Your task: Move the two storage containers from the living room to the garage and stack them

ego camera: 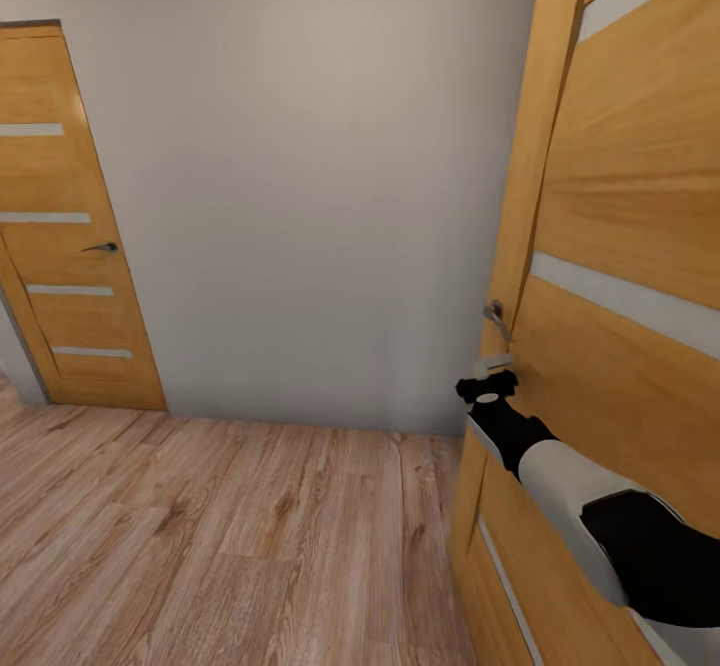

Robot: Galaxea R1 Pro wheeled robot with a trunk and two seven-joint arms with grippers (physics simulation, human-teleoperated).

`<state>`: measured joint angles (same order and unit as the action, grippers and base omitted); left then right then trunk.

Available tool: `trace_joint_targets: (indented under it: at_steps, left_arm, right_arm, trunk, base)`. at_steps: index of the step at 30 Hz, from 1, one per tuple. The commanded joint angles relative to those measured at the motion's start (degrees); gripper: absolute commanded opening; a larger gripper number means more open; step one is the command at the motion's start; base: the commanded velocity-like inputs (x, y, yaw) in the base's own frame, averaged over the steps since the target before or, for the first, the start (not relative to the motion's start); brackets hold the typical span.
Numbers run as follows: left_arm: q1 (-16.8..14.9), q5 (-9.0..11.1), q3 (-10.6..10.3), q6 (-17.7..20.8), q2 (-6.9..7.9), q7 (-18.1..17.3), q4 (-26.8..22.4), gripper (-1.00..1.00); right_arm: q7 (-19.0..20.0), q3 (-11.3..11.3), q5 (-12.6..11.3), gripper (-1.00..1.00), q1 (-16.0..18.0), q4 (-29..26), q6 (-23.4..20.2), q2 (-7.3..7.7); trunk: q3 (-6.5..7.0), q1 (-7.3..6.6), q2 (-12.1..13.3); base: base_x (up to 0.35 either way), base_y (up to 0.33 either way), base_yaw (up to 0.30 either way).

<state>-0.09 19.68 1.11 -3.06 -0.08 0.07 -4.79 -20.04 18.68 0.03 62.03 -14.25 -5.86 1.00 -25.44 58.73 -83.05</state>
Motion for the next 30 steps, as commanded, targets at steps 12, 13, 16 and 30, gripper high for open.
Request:
trace_joint_targets:
  at_steps: [12, 13, 16, 30]
  left_arm:
    - [0.01, 0.19, 0.03, -0.1, -0.01, -0.02, -0.05, 1.0]
    - [0.01, 0.19, 0.03, -0.1, -0.01, -0.01, -0.05, 1.0]
    - [0.01, 0.19, 0.03, -0.1, -0.01, -0.01, -0.05, 1.0]
    - [0.01, 0.19, 0.03, -0.1, -0.01, -0.02, -0.12, 1.0]
  right_arm:
    - [-0.7, -1.6, 0.42, 1.0, 0.02, -0.08, -0.87, 7.75]
    - [-0.7, -1.62, 0.44, 1.0, 0.02, -0.08, -0.88, 8.02]
    - [-0.7, -1.69, 0.42, 1.0, 0.02, -0.08, -0.88, 9.33]
    - [-0.68, -1.8, 0.41, 1.0, 0.02, -0.08, -0.74, 10.68]
  trunk:
    - [-0.06, 0.0, -0.03]
    - [-0.06, 0.0, -0.03]
    - [-0.06, 0.0, -0.03]
    - [-0.06, 0.0, -0.03]
  base:
    - [0.0, 0.0, 0.0]
    - [0.0, 0.0, 0.0]
    - [0.0, 0.0, 0.0]
    - [0.0, 0.0, 0.0]
